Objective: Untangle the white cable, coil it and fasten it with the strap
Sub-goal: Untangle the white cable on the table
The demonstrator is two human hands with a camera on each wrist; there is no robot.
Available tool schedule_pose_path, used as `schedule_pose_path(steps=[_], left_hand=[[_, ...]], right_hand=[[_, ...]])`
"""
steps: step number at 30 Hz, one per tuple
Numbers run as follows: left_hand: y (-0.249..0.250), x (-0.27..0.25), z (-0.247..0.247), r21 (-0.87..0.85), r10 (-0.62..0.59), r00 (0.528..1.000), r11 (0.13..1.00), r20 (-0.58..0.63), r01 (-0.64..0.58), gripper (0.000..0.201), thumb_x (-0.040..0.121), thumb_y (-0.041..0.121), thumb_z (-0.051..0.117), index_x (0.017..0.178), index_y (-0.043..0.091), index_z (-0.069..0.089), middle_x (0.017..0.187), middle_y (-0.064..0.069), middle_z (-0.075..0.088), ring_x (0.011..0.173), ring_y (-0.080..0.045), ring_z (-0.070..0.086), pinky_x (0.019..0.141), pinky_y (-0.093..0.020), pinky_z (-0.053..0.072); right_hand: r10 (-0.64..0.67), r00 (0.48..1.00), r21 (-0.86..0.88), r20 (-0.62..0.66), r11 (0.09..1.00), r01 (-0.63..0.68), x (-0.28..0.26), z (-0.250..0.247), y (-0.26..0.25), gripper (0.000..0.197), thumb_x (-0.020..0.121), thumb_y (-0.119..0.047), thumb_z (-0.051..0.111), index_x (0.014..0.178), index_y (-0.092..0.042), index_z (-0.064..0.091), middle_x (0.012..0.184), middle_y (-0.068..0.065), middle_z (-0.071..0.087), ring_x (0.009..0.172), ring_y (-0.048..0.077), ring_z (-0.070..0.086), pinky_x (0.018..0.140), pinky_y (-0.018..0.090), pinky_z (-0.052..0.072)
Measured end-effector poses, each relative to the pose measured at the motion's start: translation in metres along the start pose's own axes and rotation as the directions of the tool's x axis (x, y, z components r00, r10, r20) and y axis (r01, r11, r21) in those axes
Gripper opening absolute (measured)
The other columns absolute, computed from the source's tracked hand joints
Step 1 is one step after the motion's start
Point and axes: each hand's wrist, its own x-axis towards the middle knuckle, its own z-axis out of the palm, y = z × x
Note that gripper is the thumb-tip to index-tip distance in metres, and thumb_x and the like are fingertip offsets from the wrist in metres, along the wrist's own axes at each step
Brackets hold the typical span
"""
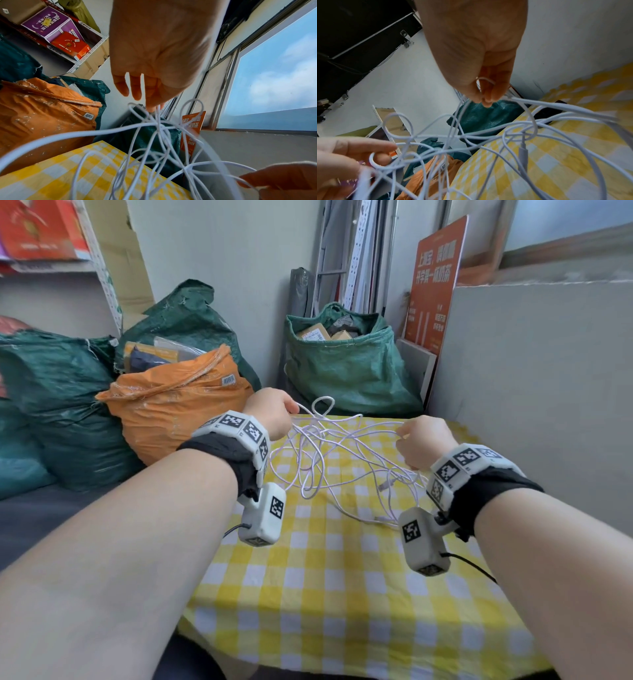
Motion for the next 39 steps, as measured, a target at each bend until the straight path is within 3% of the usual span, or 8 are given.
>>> schedule_pose_path(steps=[3,7,12,21,27,32,35,39], left_hand=[[0.004,-0.001,0.005,0.131,-0.047,0.99,0.991,0.134,0.029,0.039,0.088,0.003,0.045,0.125,0.006,0.057,0.127,-0.013,0.058,0.117,-0.031,0.053,0.095,-0.033,0.041],[0.001,0.002,0.021,0.25,-0.091,0.945,0.968,0.314,0.01,0.046,0.094,0.018,0.048,0.137,0.001,0.042,0.14,-0.018,0.044,0.127,-0.032,0.043,0.098,-0.032,0.037],[0.002,0.009,0.037,0.12,-0.023,0.935,0.993,0.353,-0.021,0.035,0.089,0.016,0.055,0.124,0.014,0.059,0.128,-0.007,0.057,0.117,-0.023,0.052,0.096,-0.026,0.04],[0.036,0.008,0.084,-0.098,0.187,0.878,0.982,0.441,-0.16,0.032,0.085,0.011,0.058,0.115,0.018,0.066,0.111,-0.001,0.067,0.103,-0.017,0.061,0.079,-0.019,0.043],[0.06,0.007,0.115,-0.109,0.244,0.789,0.969,0.564,-0.221,0.037,0.085,0.018,0.062,0.121,0.02,0.061,0.11,0.0,0.066,0.096,-0.014,0.06,0.081,-0.022,0.046],[0.075,-0.004,0.137,-0.124,0.156,0.633,0.988,0.758,-0.095,0.048,0.091,0.026,0.055,0.136,0.015,0.043,0.104,-0.008,0.069,0.078,-0.021,0.067,0.069,-0.03,0.056],[0.08,-0.007,0.139,-0.113,0.139,0.671,0.99,0.728,-0.083,0.04,0.088,0.026,0.06,0.121,0.002,0.055,0.095,-0.012,0.069,0.081,-0.025,0.07,0.069,-0.031,0.057],[0.077,-0.003,0.135,-0.066,0.093,0.742,0.996,0.664,-0.065,0.022,0.082,0.017,0.067,0.1,0.007,0.06,0.076,-0.009,0.067,0.067,-0.02,0.066,0.067,-0.032,0.058]], right_hand=[[-0.031,0.998,0.28,0.046,0.96,0.017,0.003,0.005,0.0,0.034,0.088,-0.003,0.047,0.112,-0.013,0.068,0.094,0.007,0.06,0.067,0.025,0.062,0.073,0.038,0.059],[-0.046,0.985,0.191,0.169,0.981,0.013,0.008,0.01,0.001,0.03,0.089,-0.005,0.051,0.108,-0.018,0.069,0.105,0.005,0.059,0.079,0.025,0.063,0.079,0.035,0.057],[0.055,0.96,-0.073,0.275,0.997,-0.036,0.015,0.022,0.013,0.031,0.093,-0.007,0.044,0.117,-0.008,0.063,0.117,0.008,0.06,0.105,0.03,0.061,0.066,0.029,0.05],[0.078,0.87,-0.22,0.487,0.975,0.036,0.017,0.054,0.035,0.039,0.094,-0.013,0.049,0.133,-0.015,0.053,0.133,0.005,0.055,0.102,0.02,0.056,0.075,0.025,0.05],[0.067,0.874,-0.094,0.481,0.995,-0.025,0.019,0.07,0.05,0.048,0.083,-0.018,0.064,0.129,-0.021,0.049,0.11,0.007,0.061,0.085,0.022,0.06,0.074,0.033,0.053],[0.077,0.879,-0.079,0.47,0.996,-0.045,0.02,0.069,0.055,0.048,0.08,-0.022,0.07,0.123,-0.022,0.047,0.078,-0.005,0.045,0.06,0.012,0.05,0.05,0.023,0.042],[0.044,0.883,0.033,0.468,0.997,-0.068,0.022,0.066,0.061,0.04,0.082,-0.019,0.069,0.117,-0.023,0.052,0.08,-0.004,0.055,0.062,0.012,0.054,0.055,0.025,0.048],[-0.01,0.924,0.232,0.382,0.969,-0.085,0.02,0.053,0.064,0.015,0.084,-0.022,0.069,0.097,-0.018,0.064,0.078,0.004,0.066,0.057,0.013,0.057,0.053,0.022,0.049]])
